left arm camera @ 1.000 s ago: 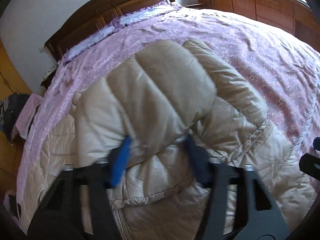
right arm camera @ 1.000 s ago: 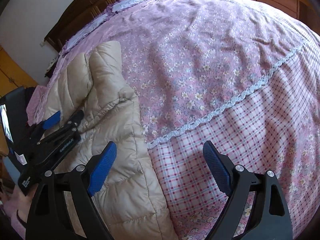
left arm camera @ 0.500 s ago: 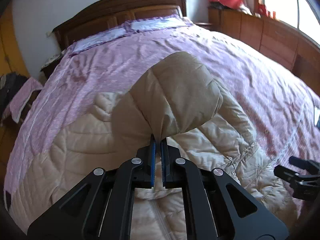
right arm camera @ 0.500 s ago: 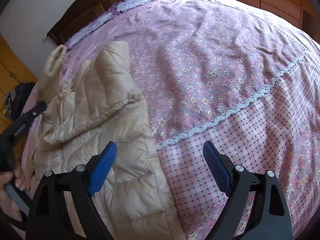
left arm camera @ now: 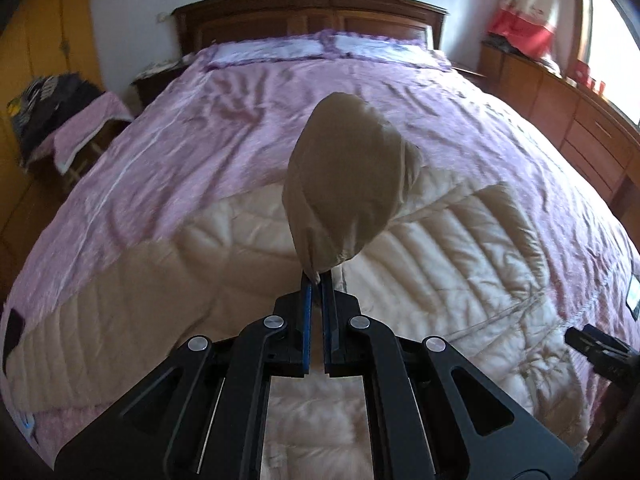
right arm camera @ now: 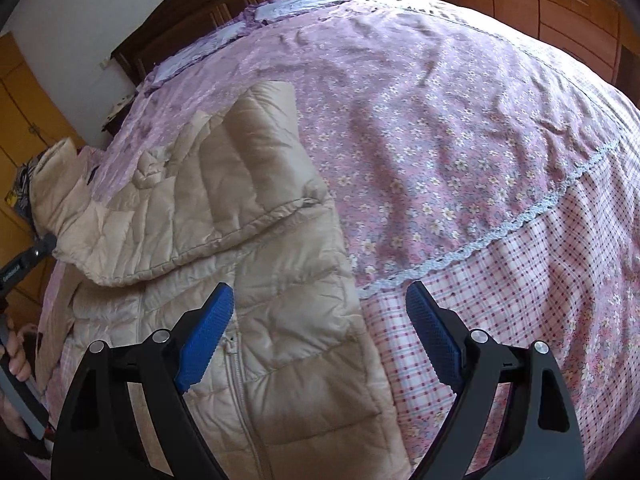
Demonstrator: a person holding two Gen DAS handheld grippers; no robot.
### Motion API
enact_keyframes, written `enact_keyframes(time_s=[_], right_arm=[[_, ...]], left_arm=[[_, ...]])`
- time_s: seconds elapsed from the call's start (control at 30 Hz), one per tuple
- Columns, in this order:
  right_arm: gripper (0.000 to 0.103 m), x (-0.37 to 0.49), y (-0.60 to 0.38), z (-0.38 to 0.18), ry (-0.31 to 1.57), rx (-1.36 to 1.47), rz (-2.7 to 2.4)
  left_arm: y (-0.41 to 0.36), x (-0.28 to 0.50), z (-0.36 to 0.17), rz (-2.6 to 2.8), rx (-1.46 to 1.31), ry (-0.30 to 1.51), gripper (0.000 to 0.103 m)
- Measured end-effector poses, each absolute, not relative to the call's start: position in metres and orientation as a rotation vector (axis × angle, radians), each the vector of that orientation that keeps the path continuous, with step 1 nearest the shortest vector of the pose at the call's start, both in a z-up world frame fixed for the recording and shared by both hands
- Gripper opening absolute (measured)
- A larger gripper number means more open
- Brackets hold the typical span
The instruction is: Fold large clothes
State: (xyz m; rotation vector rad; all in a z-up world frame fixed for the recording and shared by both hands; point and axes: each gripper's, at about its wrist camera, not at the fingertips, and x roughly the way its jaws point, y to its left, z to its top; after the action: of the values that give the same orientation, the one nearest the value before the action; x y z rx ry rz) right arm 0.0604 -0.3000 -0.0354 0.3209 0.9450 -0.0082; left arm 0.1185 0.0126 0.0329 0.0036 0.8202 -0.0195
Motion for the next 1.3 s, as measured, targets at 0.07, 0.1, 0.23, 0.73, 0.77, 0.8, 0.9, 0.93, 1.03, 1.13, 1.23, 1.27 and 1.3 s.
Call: enact_keyframes(time_s=[0.07,0.1,0.23,0.73,0.77,0.8,0.9,0.93,1.03,1.13,1.23,1.27,1.3], right_arm=[[0.085,0.061,-0.295,-0.035,0.947,0.311,-0.002],[0.085,0.061,-0.293,-0.035,0.949,0.305,0.000],[0.085,0.061,-0.285,-0.033,0.949,0.289,0.008],[0.085,0.063,-0.282,-0.034,0.965,0.247,0.016],[0.085,0.065,-0.282,-0.033,0.965,0.236,0.015],[0.085,0.067,-0.283,-0.032,0.965,0.229,0.013],[0.085,0.075,-0.284,-0.028,0.959,0.204,0.008],[0.085,0.080,-0.284,-0.026,0.956,0.193,0.011],[0.085,0.097,-0.282,-0.020,0.939,0.163,0.025],[0.085,0.121,-0.278,-0.017,0.926,0.149,0.040],[0.085,0.146,-0.277,-0.020,0.924,0.158,0.052],[0.085,0.154,-0.276,-0.022,0.922,0.159,0.054],[0.085,0.164,-0.275,-0.025,0.924,0.154,0.052]], left_arm=[[0.027,0.117,0.027,-0.003,-0.026,0.835,0.004],[0.034,0.115,0.024,0.004,-0.043,0.845,0.004],[0.051,0.112,0.009,0.019,-0.084,0.878,0.004],[0.071,0.095,-0.025,-0.002,-0.127,0.953,0.043],[0.075,0.091,-0.024,-0.001,-0.135,0.948,0.058],[0.078,0.087,-0.022,0.001,-0.139,0.937,0.060],[0.088,0.080,-0.015,0.005,-0.131,0.915,0.061],[0.092,0.079,-0.013,0.008,-0.134,0.908,0.062],[0.108,0.083,-0.007,0.026,-0.165,0.881,0.062],[0.120,0.097,-0.008,0.046,-0.182,0.877,0.062],[0.128,0.117,-0.017,0.072,-0.192,0.891,0.062],[0.131,0.122,-0.020,0.074,-0.200,0.898,0.062],[0.134,0.128,-0.024,0.074,-0.214,0.908,0.061]])
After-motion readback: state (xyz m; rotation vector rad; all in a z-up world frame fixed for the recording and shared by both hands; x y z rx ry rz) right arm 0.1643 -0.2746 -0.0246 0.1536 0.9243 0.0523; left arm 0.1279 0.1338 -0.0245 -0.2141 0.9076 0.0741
